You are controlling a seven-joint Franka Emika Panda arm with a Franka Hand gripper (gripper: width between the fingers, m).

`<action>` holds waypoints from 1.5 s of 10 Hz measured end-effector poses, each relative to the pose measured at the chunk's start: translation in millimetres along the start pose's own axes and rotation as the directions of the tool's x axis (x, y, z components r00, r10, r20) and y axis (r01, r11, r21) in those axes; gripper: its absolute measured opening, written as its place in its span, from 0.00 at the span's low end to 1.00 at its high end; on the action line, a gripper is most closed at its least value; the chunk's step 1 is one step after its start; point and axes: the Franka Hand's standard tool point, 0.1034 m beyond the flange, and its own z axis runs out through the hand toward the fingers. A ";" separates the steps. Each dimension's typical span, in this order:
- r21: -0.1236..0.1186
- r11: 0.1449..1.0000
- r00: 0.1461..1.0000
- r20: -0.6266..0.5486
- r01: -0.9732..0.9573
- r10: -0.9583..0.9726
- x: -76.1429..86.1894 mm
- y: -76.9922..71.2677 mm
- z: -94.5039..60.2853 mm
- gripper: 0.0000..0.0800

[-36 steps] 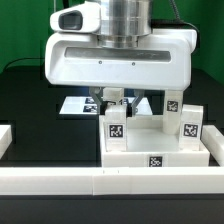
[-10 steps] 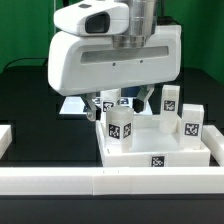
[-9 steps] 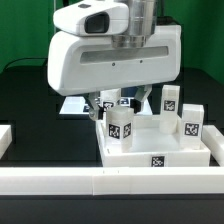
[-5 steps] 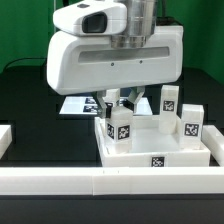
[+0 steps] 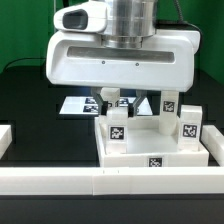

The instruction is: Assemble square table

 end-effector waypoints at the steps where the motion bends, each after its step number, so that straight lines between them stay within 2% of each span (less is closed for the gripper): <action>1: 0.007 0.992 0.992 -0.001 -0.129 0.129 0.3 -0.3 0.0 0.36; 3: 0.011 0.959 0.959 0.002 -0.283 0.283 0.1 -0.8 0.1 0.36; 7: 0.008 0.933 0.933 0.007 -0.359 0.359 -1.0 -1.6 0.4 0.36; 8: 0.008 0.933 0.933 0.007 -0.359 0.359 -0.7 -1.7 -0.1 0.64; 9: 0.012 0.934 0.935 0.011 -0.356 0.356 -0.7 -2.7 -6.0 0.64; 10: 0.021 0.934 0.934 0.022 -0.356 0.356 -1.6 -5.2 -19.1 0.77; 11: 0.030 0.934 0.934 0.023 -0.357 0.356 -1.1 -6.5 -29.6 0.77; 12: 0.027 0.934 0.934 0.022 -0.357 0.356 -1.2 -5.8 -25.8 0.81; 15: 0.025 0.934 0.934 0.023 -0.356 0.356 -1.6 -5.8 -24.1 0.81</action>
Offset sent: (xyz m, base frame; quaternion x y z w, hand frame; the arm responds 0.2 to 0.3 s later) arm 0.0016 -0.0056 -0.0018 -0.0098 0.0133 0.1299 0.9914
